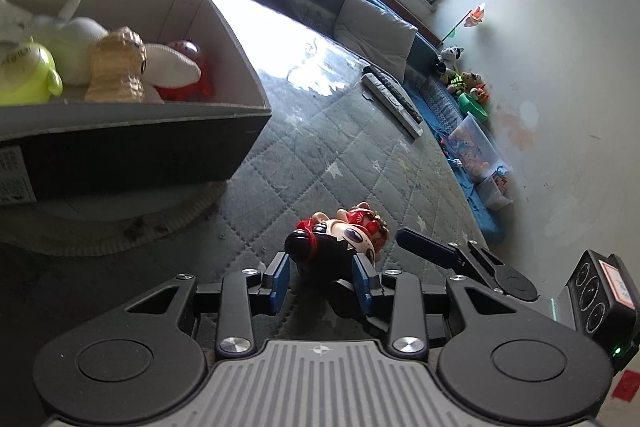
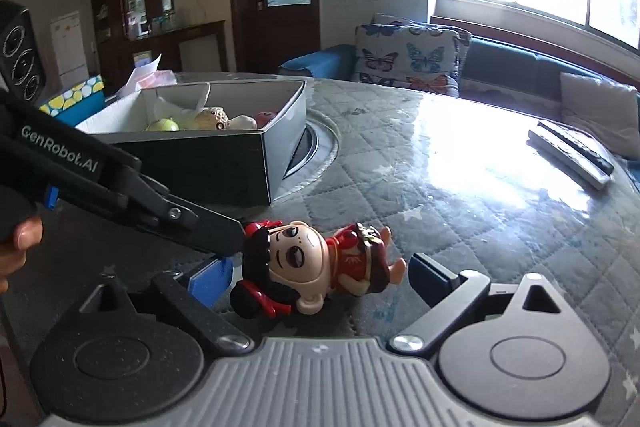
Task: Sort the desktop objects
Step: 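Move the left tool to the red-and-black doll figurine and close on it, then lift the doll figurine and carry it over the box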
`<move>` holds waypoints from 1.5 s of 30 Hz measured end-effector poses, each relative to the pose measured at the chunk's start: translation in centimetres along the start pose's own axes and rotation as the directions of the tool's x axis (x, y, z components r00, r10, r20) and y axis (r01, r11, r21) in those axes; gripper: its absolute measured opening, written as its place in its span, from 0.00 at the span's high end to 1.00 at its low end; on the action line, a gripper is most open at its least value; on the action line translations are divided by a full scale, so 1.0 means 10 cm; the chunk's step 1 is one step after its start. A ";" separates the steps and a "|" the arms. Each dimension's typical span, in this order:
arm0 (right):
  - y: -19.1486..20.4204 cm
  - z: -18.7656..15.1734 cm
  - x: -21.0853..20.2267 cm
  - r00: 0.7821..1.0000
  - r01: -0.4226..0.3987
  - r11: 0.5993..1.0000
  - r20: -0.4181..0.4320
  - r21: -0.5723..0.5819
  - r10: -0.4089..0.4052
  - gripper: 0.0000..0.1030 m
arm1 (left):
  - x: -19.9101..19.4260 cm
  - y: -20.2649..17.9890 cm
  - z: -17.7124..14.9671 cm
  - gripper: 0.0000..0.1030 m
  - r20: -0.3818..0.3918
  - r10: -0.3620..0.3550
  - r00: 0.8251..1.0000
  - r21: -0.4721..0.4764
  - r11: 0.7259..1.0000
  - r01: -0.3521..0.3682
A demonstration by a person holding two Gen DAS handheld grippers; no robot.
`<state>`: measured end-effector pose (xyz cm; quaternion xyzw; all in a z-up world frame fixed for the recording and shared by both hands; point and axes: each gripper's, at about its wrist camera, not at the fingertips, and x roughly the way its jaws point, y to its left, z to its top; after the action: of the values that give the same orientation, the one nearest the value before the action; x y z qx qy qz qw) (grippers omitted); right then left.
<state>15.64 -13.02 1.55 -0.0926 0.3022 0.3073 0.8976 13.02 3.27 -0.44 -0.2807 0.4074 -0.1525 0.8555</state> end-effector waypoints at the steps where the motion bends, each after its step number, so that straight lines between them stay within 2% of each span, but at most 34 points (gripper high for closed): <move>1: 0.00 0.01 0.02 1.000 -0.002 1.000 -0.001 -0.010 0.002 0.06 | 0.02 0.01 0.00 0.64 -0.004 -0.005 1.000 -0.010 1.000 0.005; 9: 0.06 0.05 0.13 1.000 0.020 0.995 -0.007 -0.093 -0.021 0.06 | 0.12 0.10 0.03 0.64 -0.026 -0.049 0.998 -0.092 0.995 0.047; 15: 0.03 0.08 0.20 1.000 0.003 0.993 -0.022 -0.118 -0.005 0.03 | 0.12 0.17 0.07 0.64 -0.025 -0.066 0.998 -0.127 0.990 0.062; 25: -0.04 0.02 0.14 0.998 -0.064 0.997 -0.030 -0.044 0.063 0.02 | 0.09 0.26 0.13 0.64 -0.006 -0.058 0.998 -0.148 0.987 0.056; 32: 0.01 -0.08 -0.01 0.996 -0.086 0.996 -0.035 -0.037 0.085 0.02 | 0.07 0.27 0.12 0.63 0.000 -0.056 0.998 -0.153 0.987 0.055; 39: 0.01 -0.06 0.03 0.997 -0.075 0.997 -0.032 -0.013 0.075 0.03 | 0.16 0.27 0.10 0.62 -0.029 -0.082 0.996 -0.181 0.981 0.076; 45: 0.05 -0.03 0.13 0.998 -0.045 0.999 -0.036 0.024 0.046 0.03 | 0.18 0.26 0.09 0.61 -0.021 -0.080 0.997 -0.186 0.980 0.075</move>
<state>16.03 -12.07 0.54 -0.0807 0.3242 0.3223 0.8857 14.93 4.81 -2.61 -0.3724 0.4206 -0.1510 0.8134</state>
